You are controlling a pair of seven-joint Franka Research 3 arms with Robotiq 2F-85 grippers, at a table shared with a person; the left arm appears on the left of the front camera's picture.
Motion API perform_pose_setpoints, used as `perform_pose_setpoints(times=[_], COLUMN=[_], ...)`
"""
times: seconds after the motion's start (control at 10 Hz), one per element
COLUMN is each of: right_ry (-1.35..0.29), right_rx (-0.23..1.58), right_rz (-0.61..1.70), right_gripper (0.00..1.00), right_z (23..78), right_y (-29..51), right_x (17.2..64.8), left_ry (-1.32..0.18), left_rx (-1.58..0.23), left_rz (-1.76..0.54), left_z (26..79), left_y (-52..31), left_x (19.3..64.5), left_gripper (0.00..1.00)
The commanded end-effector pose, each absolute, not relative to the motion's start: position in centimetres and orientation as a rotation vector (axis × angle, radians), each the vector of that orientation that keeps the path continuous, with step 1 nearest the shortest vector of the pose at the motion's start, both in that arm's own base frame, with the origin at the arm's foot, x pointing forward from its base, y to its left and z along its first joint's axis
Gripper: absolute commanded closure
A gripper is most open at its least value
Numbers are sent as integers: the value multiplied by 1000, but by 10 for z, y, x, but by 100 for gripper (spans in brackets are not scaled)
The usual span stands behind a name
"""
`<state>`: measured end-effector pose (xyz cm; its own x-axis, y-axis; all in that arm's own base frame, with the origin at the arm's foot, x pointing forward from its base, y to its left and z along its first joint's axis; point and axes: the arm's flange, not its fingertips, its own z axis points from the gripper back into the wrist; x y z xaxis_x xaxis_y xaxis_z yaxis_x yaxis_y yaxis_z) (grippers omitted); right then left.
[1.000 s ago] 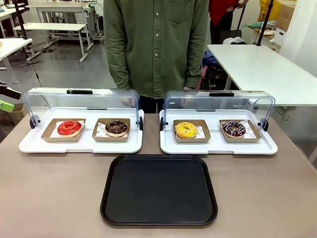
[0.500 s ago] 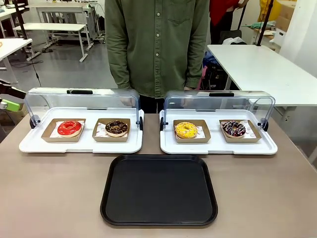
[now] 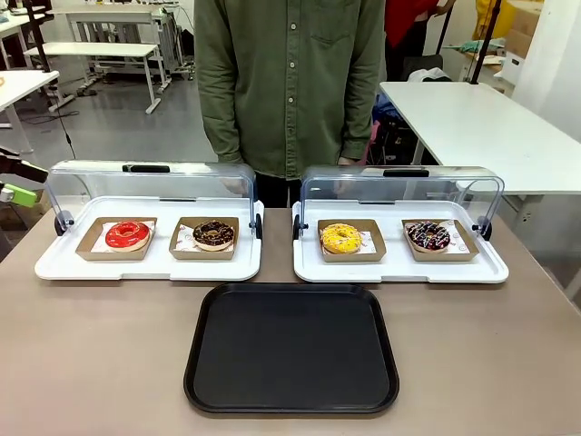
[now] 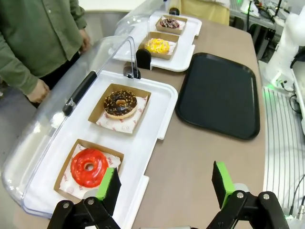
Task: Move the second donut from the left to the tray.
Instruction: Pick up the Paper togo box containing the Donut indicated by the person and place it on the Handle tray.
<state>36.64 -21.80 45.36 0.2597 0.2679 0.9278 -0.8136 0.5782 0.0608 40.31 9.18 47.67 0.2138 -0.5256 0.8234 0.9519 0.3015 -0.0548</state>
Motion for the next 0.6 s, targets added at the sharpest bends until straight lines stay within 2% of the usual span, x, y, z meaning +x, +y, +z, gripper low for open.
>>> perform_pose_setpoints(times=[0.0,0.4,0.5], right_ry=[-1111,-1111,-1111], right_rx=[609,609,609], right_rz=[812,812,812], right_gripper=[0,0,0], right_z=[453,453,453], right_y=[-218,-218,-218], right_x=[368,368,368], left_ry=[-849,-932,-873], left_rx=[-766,-780,-767], left_rz=[-1154,-1182,-1167], left_z=[454,441,433], left_y=[123,150,138], left_x=[419,416,411], left_gripper=[0,0,0])
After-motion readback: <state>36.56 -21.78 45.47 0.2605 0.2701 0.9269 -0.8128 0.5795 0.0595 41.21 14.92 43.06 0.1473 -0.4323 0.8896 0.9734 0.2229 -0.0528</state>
